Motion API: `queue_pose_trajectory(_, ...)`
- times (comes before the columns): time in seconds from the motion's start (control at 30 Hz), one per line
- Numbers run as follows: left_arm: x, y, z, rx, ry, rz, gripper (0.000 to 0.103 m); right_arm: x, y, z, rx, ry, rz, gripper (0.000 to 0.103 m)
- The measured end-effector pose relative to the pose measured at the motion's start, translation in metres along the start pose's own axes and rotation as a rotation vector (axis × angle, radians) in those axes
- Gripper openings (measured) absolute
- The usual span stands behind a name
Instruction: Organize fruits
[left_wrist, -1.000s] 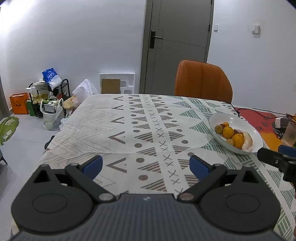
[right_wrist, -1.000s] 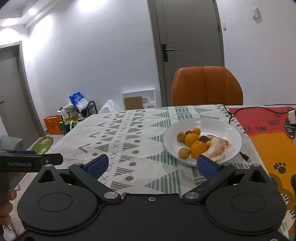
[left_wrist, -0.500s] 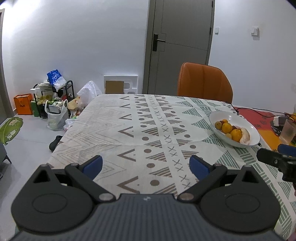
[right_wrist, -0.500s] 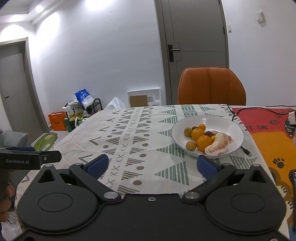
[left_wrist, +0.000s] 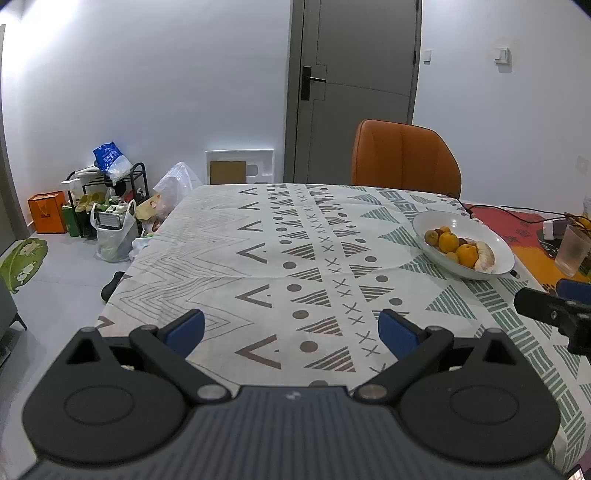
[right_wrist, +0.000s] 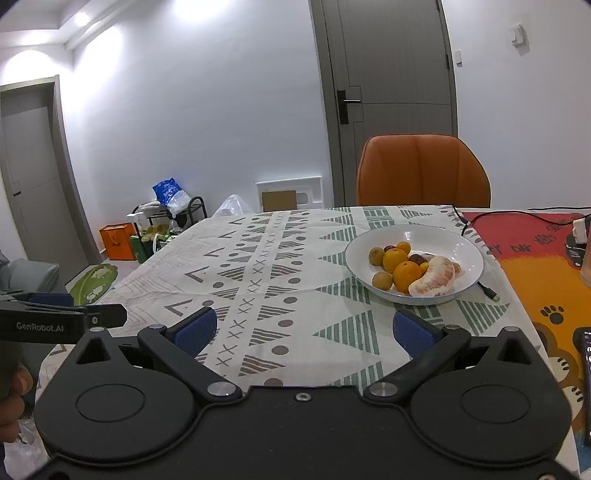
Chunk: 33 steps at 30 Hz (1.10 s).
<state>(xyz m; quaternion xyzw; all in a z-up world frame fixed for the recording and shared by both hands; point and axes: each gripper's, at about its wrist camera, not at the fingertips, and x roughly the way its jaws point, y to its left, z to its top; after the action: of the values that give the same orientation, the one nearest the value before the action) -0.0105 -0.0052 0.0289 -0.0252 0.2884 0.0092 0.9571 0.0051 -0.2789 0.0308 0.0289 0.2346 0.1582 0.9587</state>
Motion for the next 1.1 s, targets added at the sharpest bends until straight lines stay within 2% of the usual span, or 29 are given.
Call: queue_pose_trajectory(1.1,0.009,0.001,0.009,-0.022,0.015,0.011,0.099,0.009,-0.012,0.008,0.014,0.002,-0.008,0.103)
